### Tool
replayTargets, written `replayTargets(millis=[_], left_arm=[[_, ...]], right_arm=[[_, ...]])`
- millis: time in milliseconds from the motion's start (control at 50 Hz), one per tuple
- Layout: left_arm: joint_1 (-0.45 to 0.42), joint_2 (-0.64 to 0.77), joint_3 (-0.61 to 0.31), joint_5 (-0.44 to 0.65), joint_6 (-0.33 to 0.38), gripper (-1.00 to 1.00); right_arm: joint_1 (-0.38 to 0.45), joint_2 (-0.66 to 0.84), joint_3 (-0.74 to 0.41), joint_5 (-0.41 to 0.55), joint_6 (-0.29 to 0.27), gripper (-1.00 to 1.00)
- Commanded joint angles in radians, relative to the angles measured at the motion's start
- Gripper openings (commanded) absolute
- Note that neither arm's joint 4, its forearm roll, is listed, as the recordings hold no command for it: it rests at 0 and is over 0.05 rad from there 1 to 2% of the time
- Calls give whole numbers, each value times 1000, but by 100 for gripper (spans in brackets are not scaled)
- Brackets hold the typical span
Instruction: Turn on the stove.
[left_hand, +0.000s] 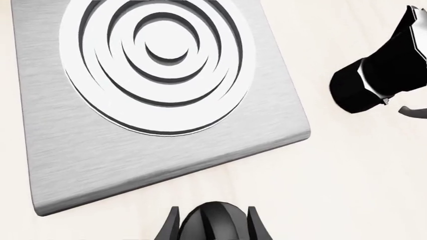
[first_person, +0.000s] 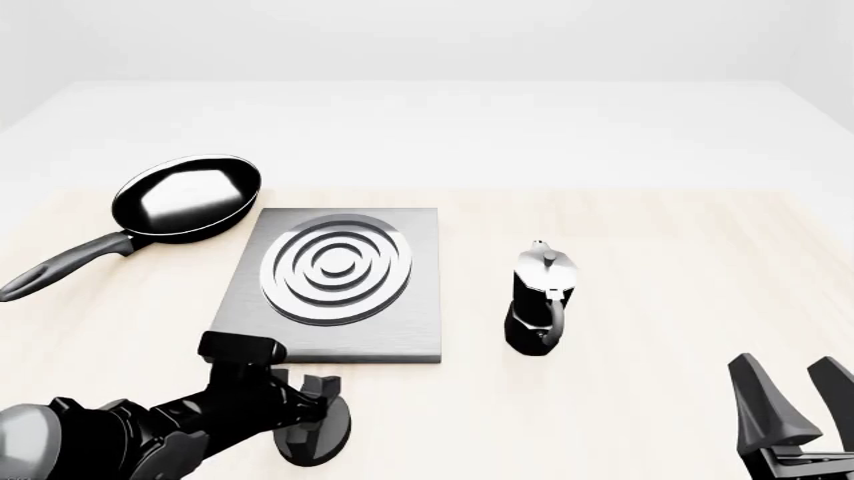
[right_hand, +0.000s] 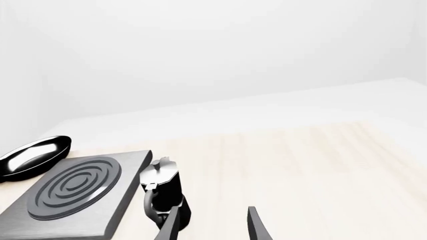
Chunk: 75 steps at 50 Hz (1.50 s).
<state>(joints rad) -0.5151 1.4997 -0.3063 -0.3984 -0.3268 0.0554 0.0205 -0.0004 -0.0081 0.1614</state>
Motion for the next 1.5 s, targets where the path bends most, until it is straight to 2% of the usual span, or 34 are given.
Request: replayTargets(millis=[20,560,1180,1320,1500], left_arm=[[31,14,7,-10,11,100],[109,-7,29,-6,32,100],[157,-67,63,4,42,100],[162,-85,63,17,44,100],[183,-200,54,114,56,100]], right_arm=[[1,-2,0,1,3,100],[6,14,0,-11,1,100],[5,-3,0,5,-14,100],[5,-3,0,3,-17,100],[7,6,0,-4,-24,100]])
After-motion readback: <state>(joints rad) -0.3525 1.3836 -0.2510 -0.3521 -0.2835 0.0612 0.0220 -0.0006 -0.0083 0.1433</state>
